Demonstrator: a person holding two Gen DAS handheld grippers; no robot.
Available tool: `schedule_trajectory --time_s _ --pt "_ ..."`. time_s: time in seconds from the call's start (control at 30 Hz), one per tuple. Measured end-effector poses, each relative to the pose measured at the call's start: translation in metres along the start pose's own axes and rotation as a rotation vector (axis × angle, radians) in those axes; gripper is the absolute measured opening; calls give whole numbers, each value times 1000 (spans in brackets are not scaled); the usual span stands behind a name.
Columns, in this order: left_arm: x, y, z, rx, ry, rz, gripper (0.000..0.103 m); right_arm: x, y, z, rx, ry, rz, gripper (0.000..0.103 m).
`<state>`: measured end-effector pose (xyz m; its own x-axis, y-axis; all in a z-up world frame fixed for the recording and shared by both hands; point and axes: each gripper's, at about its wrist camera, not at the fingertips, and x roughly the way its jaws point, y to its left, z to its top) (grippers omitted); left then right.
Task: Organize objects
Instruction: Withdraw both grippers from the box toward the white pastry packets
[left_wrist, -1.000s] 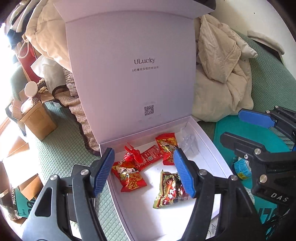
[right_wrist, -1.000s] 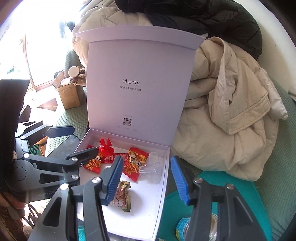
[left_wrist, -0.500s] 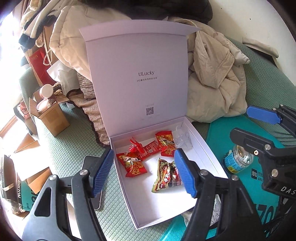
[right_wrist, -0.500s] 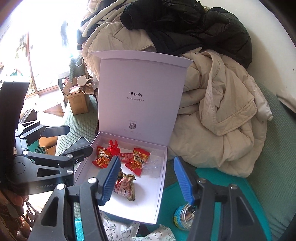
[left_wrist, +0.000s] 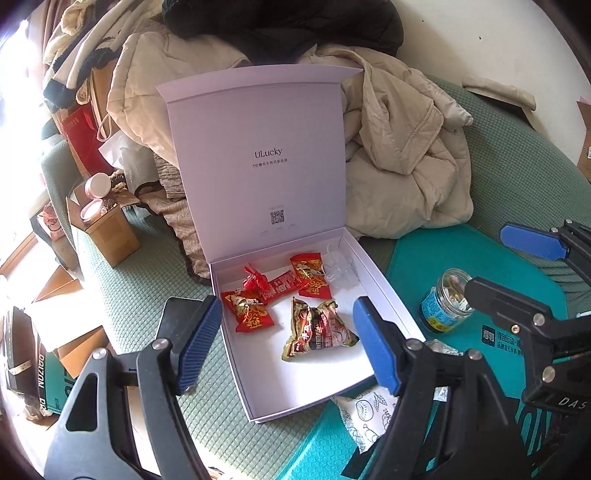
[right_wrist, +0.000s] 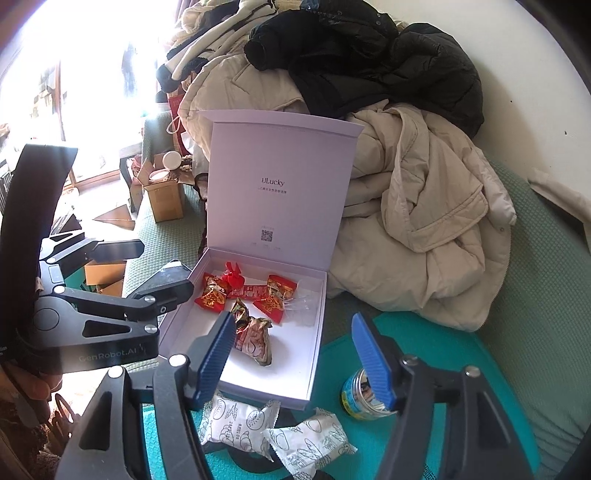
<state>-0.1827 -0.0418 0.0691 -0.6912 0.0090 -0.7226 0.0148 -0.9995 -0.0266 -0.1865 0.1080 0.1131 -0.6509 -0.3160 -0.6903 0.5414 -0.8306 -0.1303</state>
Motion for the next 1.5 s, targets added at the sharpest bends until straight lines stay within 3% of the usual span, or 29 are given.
schedule_trajectory --time_s 0.23,0.7,1.23,1.5 --pt "-12 -9 -12 9 -1 14 78 -15 5 -16 1 -11 14 70" --pt "-18 -23 -50 11 39 8 79 -13 -3 -57 77 39 12 70" --pt "14 -26 -102 6 156 9 79 19 -16 -112 190 144 5 70" --pt "34 -35 -121 23 213 -29 79 42 -19 -136 264 203 23 70"
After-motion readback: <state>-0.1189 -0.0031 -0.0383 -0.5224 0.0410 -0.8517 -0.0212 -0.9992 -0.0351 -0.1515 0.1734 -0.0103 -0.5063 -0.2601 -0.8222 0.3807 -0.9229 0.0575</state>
